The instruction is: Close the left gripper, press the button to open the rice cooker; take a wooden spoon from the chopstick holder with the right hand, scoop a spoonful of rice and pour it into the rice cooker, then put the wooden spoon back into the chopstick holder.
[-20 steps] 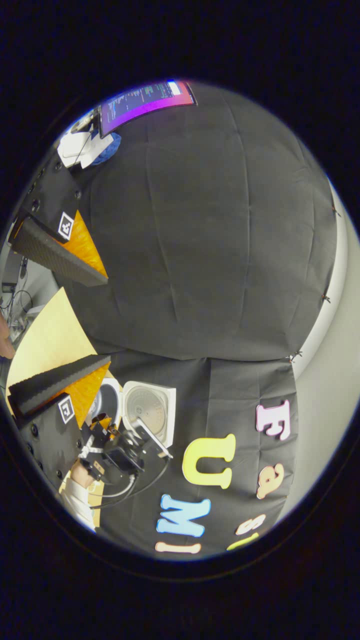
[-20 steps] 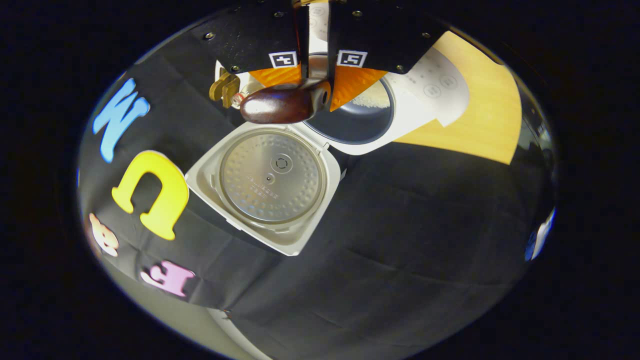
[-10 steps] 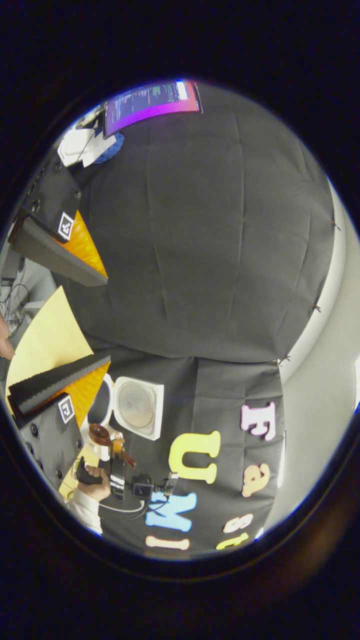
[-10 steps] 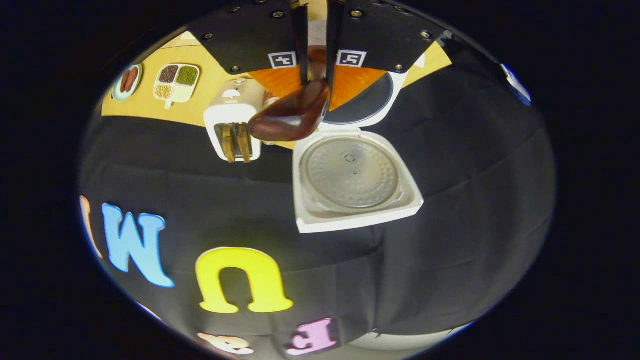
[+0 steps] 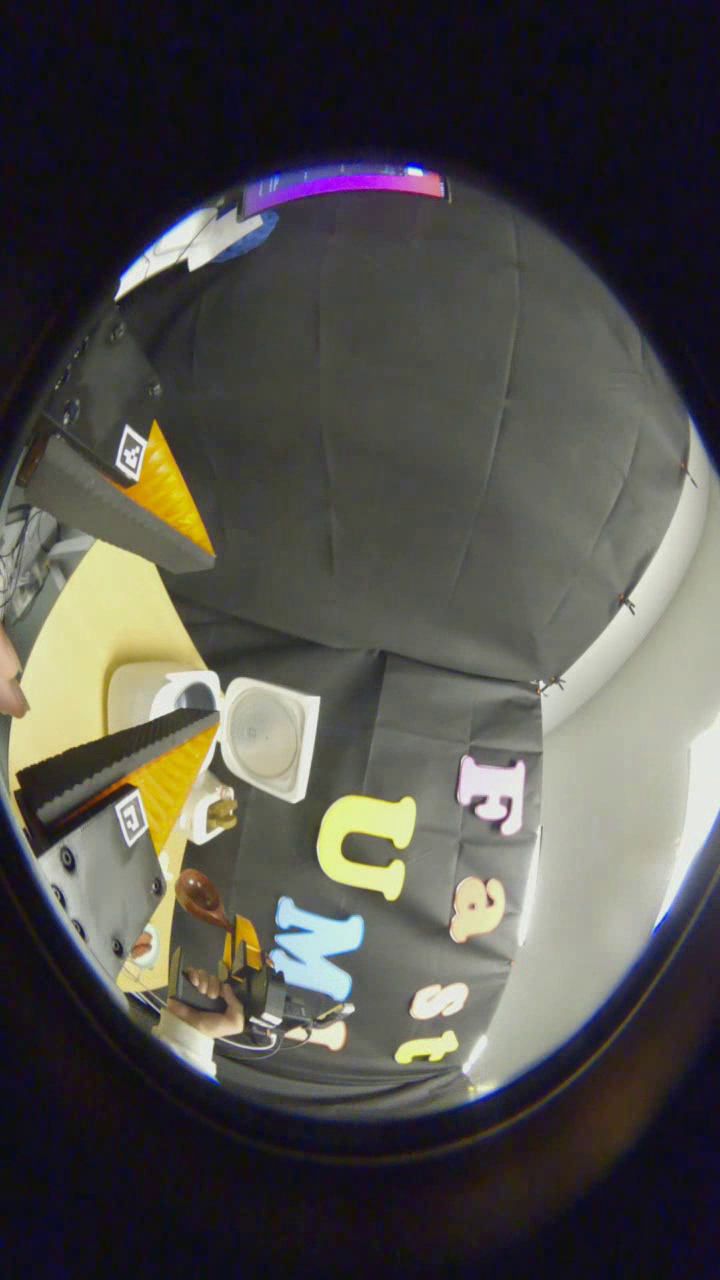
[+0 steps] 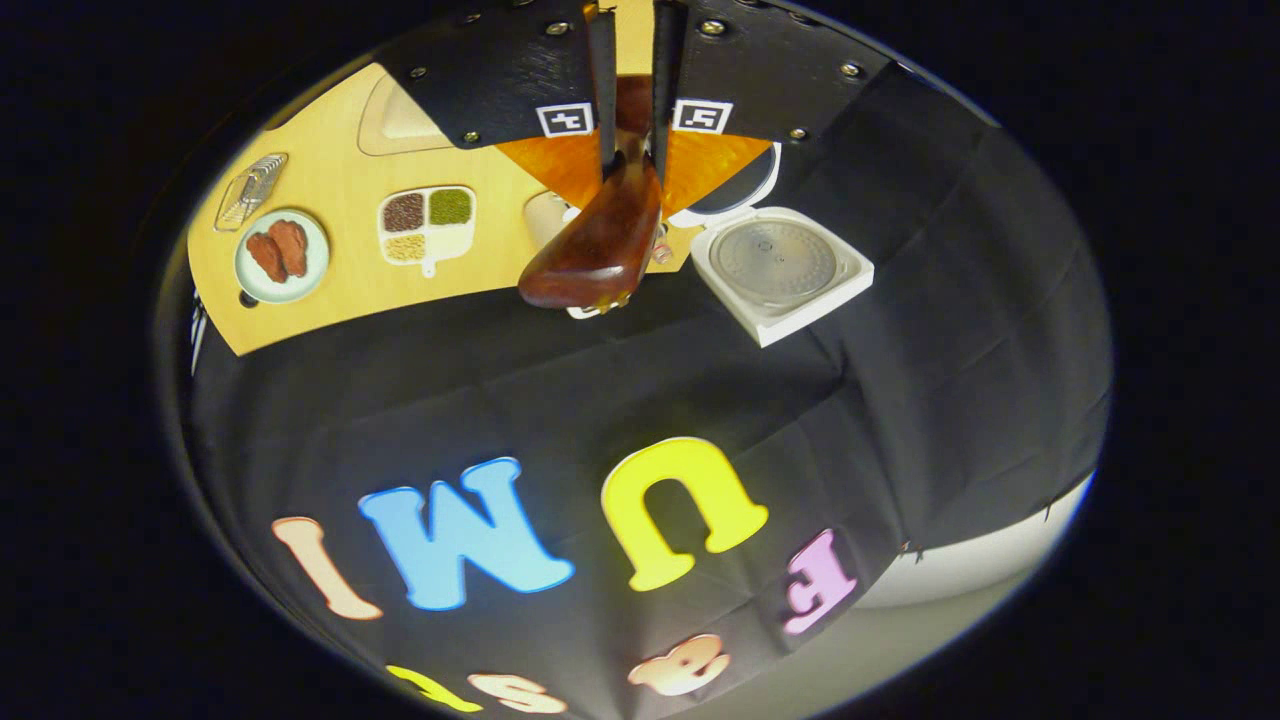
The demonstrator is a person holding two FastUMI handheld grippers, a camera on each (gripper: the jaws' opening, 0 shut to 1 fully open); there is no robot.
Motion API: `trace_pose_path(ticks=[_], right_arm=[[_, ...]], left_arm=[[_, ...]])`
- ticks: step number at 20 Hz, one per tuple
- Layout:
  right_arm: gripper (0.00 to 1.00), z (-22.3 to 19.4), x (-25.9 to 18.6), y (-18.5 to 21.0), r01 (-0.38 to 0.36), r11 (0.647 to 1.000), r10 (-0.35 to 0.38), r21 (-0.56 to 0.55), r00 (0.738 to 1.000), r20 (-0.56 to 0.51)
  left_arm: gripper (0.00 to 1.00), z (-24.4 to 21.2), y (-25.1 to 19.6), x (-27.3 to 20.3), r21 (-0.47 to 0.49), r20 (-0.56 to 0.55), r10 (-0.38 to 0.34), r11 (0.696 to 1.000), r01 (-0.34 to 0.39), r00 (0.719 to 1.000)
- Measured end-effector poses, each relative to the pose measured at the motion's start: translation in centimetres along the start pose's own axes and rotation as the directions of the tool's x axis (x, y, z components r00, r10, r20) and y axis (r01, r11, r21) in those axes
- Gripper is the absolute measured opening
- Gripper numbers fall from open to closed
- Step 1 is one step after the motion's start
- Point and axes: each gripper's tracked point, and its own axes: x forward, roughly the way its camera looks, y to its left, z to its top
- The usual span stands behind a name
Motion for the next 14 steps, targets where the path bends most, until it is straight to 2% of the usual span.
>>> trace_pose_path(ticks=[6, 10, 12, 14], right_arm=[[0.15, 2.9, -7.1, -10.1, 0.093, 0.985, -0.099, 0.144, 0.994, 0.04], [0.15, 3.0, -9.6, -17.9, 0.155, 0.943, -0.175, 0.294, 0.984, 0.042], [0.15, 2.6, -10.2, -22.2, 0.199, 0.927, -0.22, 0.319, 0.975, 0.03], [0.15, 2.4, -10.7, -26.3, 0.245, 0.917, -0.266, 0.314, 0.964, 0.022]], left_arm=[[0.92, 0.3, -1.3, -0.8, 0.02, 0.009, -0.042, 0.999, 0.042, 0.999], [0.92, -0.6, -3.1, -0.7, 0.038, -0.011, -0.053, 0.998, 0.054, 0.999], [0.92, -1.2, -5.0, -0.5, 0.056, -0.028, -0.058, 0.997, 0.06, 0.998], [1.0, -1.6, -7.3, -0.5, 0.081, -0.044, -0.062, 0.995, 0.066, 0.997]])
